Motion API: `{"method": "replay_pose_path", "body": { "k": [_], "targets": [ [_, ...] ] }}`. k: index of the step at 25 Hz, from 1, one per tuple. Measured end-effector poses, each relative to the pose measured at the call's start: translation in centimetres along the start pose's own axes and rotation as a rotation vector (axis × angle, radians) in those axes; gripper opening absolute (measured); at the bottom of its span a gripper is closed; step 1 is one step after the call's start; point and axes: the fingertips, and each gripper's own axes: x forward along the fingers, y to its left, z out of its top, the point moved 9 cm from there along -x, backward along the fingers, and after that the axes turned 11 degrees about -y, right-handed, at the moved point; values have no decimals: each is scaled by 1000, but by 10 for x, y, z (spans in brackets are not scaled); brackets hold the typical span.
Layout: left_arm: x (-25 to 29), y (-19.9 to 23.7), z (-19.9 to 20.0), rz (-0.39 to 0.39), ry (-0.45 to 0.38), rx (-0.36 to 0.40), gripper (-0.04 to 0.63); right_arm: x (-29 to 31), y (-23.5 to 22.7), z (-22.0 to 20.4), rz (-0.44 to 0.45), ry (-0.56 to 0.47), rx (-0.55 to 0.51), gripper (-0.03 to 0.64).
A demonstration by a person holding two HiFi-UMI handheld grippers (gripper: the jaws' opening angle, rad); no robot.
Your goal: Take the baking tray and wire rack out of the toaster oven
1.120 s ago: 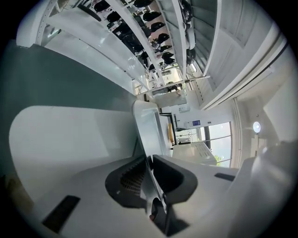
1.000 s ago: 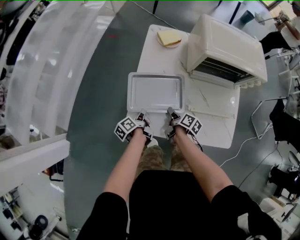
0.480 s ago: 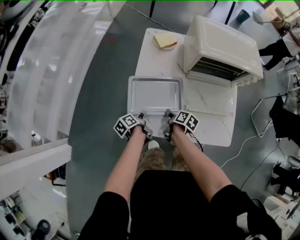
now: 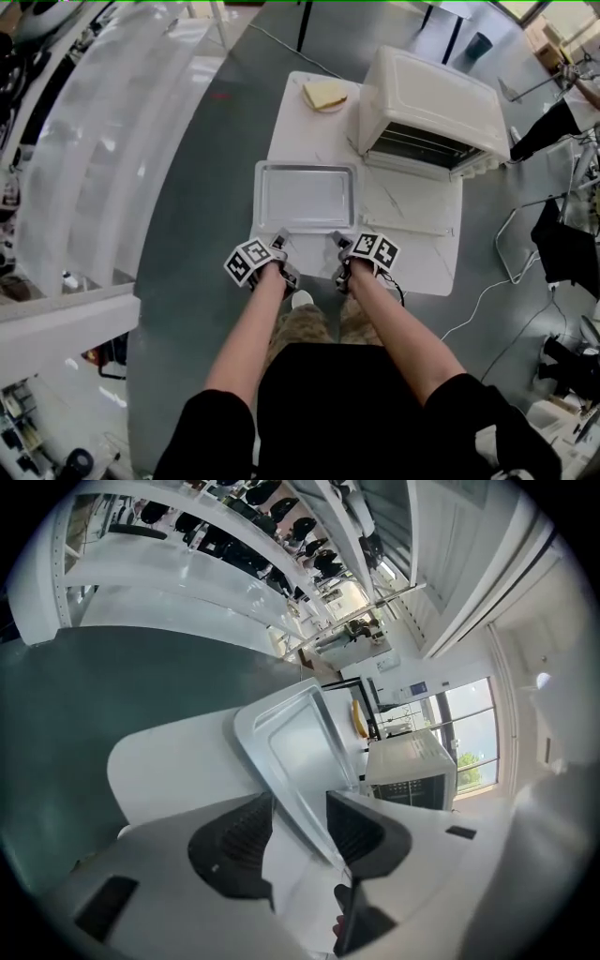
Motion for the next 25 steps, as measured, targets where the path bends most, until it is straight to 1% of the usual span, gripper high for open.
{"method": "replay_pose_path", "body": {
  "k": [3, 4, 5, 7, 8, 9, 11, 12, 13, 14, 15, 16, 17, 19, 21, 25],
  "targets": [
    [-25, -18, -4, -65, -31, 18, 187, -27, -1, 6, 71, -18, -80, 267],
    [-34, -26, -6, -99, -40, 43, 186, -39, -3, 10, 91, -31, -95, 267],
    [-43, -35, -7, -136, -50, 93, 186, -50, -5, 13, 113, -45, -101, 267],
    [-63, -55, -9, -207, -70, 247, 186, -72, -7, 20, 161, -69, -105, 265],
    [-72, -65, -10, -241, -81, 309, 186, -83, -6, 24, 185, -80, -115, 261],
    [-79, -74, -10, -275, -92, 340, 184, -93, -6, 29, 207, -93, -131, 255],
    [-90, -91, -15, -351, -117, 342, 171, -114, -7, 42, 245, -127, -173, 229],
    [-96, -100, -18, -400, -133, 350, 141, -124, -9, 48, 267, -147, -195, 207],
    [-103, -111, -24, -456, -149, 379, 112, -135, -10, 53, 297, -168, -217, 193],
    [-111, -123, -30, -509, -163, 427, 91, -147, -11, 58, 332, -191, -241, 174],
    [-118, -135, -38, -551, -174, 484, 84, -159, -13, 62, 367, -214, -270, 157],
    [-124, -148, -47, -579, -182, 541, 79, -170, -15, 68, 393, -238, -304, 146],
    [-128, -160, -55, -596, -189, 588, 66, -181, -19, 74, 410, -261, -337, 119],
    [-128, -181, -71, -619, -192, 646, 37, -200, -27, 88, 424, -312, -395, 70],
    [-121, -200, -86, -637, -180, 680, 25, -214, -36, 103, 420, -361, -428, 54],
    [-96, -239, -119, -663, -131, 763, 18, -233, -64, 134, 388, -426, -428, 34]
  ]
}}
